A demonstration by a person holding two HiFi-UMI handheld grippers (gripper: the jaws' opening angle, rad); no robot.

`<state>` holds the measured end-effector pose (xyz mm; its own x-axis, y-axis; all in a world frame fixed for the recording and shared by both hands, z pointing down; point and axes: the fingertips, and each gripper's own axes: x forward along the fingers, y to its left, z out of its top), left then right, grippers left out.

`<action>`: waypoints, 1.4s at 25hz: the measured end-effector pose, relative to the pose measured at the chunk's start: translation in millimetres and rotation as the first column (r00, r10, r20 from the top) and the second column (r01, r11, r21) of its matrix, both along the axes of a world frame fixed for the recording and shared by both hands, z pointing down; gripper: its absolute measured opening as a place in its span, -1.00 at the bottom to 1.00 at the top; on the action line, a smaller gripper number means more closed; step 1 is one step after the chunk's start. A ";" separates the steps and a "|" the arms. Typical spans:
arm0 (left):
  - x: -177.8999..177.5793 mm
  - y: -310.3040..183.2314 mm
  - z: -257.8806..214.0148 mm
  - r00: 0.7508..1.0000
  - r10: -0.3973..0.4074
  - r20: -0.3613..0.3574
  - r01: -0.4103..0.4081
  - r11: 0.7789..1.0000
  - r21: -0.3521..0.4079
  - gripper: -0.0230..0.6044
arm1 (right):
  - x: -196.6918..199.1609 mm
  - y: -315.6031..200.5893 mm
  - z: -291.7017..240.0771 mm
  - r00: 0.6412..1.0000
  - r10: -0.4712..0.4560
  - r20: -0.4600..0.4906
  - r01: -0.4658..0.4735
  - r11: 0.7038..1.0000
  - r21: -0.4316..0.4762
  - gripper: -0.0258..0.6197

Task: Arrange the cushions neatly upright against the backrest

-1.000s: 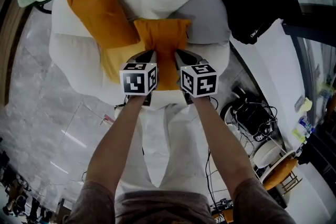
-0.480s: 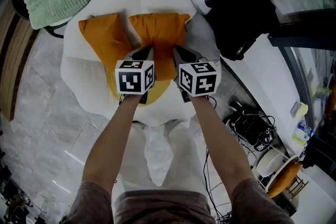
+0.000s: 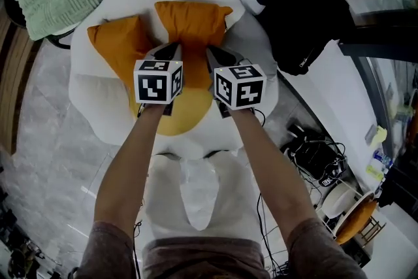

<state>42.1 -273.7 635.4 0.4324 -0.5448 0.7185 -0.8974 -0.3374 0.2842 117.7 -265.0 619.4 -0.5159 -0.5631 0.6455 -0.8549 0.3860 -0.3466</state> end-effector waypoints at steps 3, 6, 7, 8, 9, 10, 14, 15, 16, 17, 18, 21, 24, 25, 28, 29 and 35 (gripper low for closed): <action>-1.8 -1.5 14.9 1.000 0.001 0.003 -0.001 1.000 -0.002 -0.90 | -2.7 -1.4 12.7 1.000 0.004 -0.003 -0.004 1.000 0.011 -0.86; -1.9 -4.3 23.6 1.000 0.010 0.017 -0.011 1.000 0.011 -0.90 | -4.2 -2.5 19.2 1.000 0.016 0.023 -0.017 0.999 0.030 -0.86; -1.9 -4.8 25.3 1.000 0.013 0.018 -0.013 1.000 0.010 -0.90 | -4.6 -2.7 20.8 0.999 0.020 0.033 -0.021 0.999 0.031 -0.86; -1.8 -4.1 27.1 1.000 0.011 0.013 -0.011 1.000 0.006 -0.90 | -5.0 -1.9 22.8 0.999 0.020 0.036 -0.021 0.999 0.032 -0.86; -1.5 -2.1 29.5 1.000 0.009 0.006 -0.009 1.000 -0.003 -0.89 | -5.1 -0.4 25.7 0.999 0.017 0.031 -0.018 0.999 0.031 -0.86; -0.9 0.4 32.4 1.000 0.009 0.000 -0.009 1.000 -0.013 -0.89 | -5.0 1.4 29.1 1.000 0.012 0.022 -0.013 1.000 0.027 -0.86; 1.2 5.9 39.6 1.000 0.026 -0.010 -0.026 0.999 -0.028 -0.89 | -4.7 5.7 37.3 1.000 -0.002 -0.021 0.002 1.000 0.022 -0.85; 1.9 5.9 39.8 1.000 0.028 -0.009 -0.028 0.999 -0.026 -0.89 | -4.3 5.9 37.7 0.999 -0.006 -0.032 0.007 1.000 0.025 -0.85; 2.7 5.8 39.6 0.999 0.030 -0.009 -0.031 0.999 -0.024 -0.89 | -3.5 5.8 37.9 0.999 -0.012 -0.042 0.013 1.000 0.027 -0.85; 3.1 6.0 39.1 0.999 0.032 -0.010 -0.032 0.999 -0.023 -0.87 | -2.4 5.9 37.8 0.998 -0.018 -0.054 0.019 0.999 0.027 -0.85; 3.1 6.9 38.1 0.999 0.034 -0.011 -0.034 0.999 -0.024 -0.85 | -1.3 6.5 37.2 0.997 -0.025 -0.068 0.027 0.999 0.025 -0.85; 0.9 12.8 33.6 0.999 0.038 0.002 -0.038 0.999 -0.038 -0.80 | 1.8 11.4 32.3 0.994 -0.042 -0.103 0.044 0.999 0.014 -0.85; 0.2 21.2 27.4 0.999 0.044 0.030 -0.043 0.997 -0.057 -0.79 | 5.1 17.9 24.2 0.993 -0.032 -0.113 0.033 0.999 0.003 -0.85; 0.5 23.4 24.1 0.998 0.044 0.034 -0.042 0.997 -0.059 -0.80 | 5.6 19.8 20.9 0.993 -0.032 -0.113 0.032 0.999 0.001 -0.85; 1.1 32.9 11.7 0.999 0.023 0.028 -0.021 0.997 -0.075 -0.84 | 5.9 28.4 8.0 0.994 -0.032 -0.105 0.030 0.999 -0.013 -0.85; 0.7 36.2 6.6 1.000 0.011 0.025 -0.009 0.997 -0.082 -0.89 | 5.5 31.9 2.4 0.994 -0.031 -0.103 0.030 0.999 -0.017 -0.85; -3.1 52.9 -44.9 0.999 -0.052 -0.013 0.051 0.994 -0.099 -0.91 | -6.9 53.1 -46.0 0.997 -0.037 -0.068 0.035 0.999 -0.035 -0.85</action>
<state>39.1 -220.8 590.5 0.4167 -0.4938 0.7632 -0.9083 -0.2607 0.3273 110.9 -212.0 573.4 -0.4891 -0.5220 0.6987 -0.8629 0.4061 -0.3007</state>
